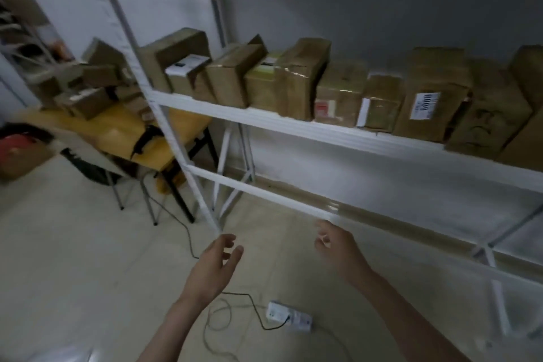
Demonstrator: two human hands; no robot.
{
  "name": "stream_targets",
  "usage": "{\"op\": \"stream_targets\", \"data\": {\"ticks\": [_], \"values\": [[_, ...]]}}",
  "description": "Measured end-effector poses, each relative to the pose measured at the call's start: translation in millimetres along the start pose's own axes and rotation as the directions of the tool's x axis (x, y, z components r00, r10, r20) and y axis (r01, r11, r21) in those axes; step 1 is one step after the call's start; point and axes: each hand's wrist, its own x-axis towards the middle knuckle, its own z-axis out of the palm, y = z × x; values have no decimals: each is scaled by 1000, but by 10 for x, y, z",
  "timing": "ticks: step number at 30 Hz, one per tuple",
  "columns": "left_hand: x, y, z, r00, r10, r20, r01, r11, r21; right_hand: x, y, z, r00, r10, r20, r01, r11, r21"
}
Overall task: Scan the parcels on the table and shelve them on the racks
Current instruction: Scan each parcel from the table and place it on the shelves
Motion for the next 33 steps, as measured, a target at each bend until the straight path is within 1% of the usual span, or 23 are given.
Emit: {"op": "stream_targets", "data": {"ticks": [2, 4, 6, 9, 12, 15, 18, 23, 28, 31, 33], "values": [[-297, -425, -345, 992, -88, -91, 83, 995, -49, -2, -388, 498, 998, 6, 57, -7, 1000, 19], [-584, -819, -627, 975, -149, -163, 137, 987, -83, -5, -763, 1006, 995, 15, 99, -22, 997, 74], [-844, -1171, -887, 961, -193, -201, 177, 980, -92, -15, -1111, 1487, 992, -1, 124, -15, 992, 125], [-1115, -1540, -1283, 938, -248, -242, 236, 969, -78, -24, -1528, 2037, 990, -29, 140, 3, 984, 177], [-1202, -1774, -1641, 908, -272, -320, 259, 962, -83, 21, -1910, 2444, 979, -56, 194, 15, 979, 204], [-1135, -1918, -1926, 905, -254, -341, 262, 965, -25, 153, -2274, 2804, 960, -97, 264, 51, 983, 175], [-951, -2052, -2236, 911, -212, -354, 253, 965, 74, 338, -2704, 3112, 935, -156, 318, 112, 982, 152], [-342, -2259, -2838, 930, -131, -344, 217, 950, 226, 798, -3364, 3470, 920, -239, 310, 212, 970, 117], [577, -2456, -3431, 960, -77, -268, 180, 905, 386, 1489, -3927, 3652, 892, -318, 320, 321, 946, 45], [1149, -2607, -3748, 977, -94, -193, 169, 892, 420, 1944, -4200, 3761, 885, -340, 317, 363, 932, -12], [1503, -2713, -3938, 982, -103, -156, 162, 886, 434, 2246, -4335, 3881, 893, -339, 297, 368, 929, -46]]}}
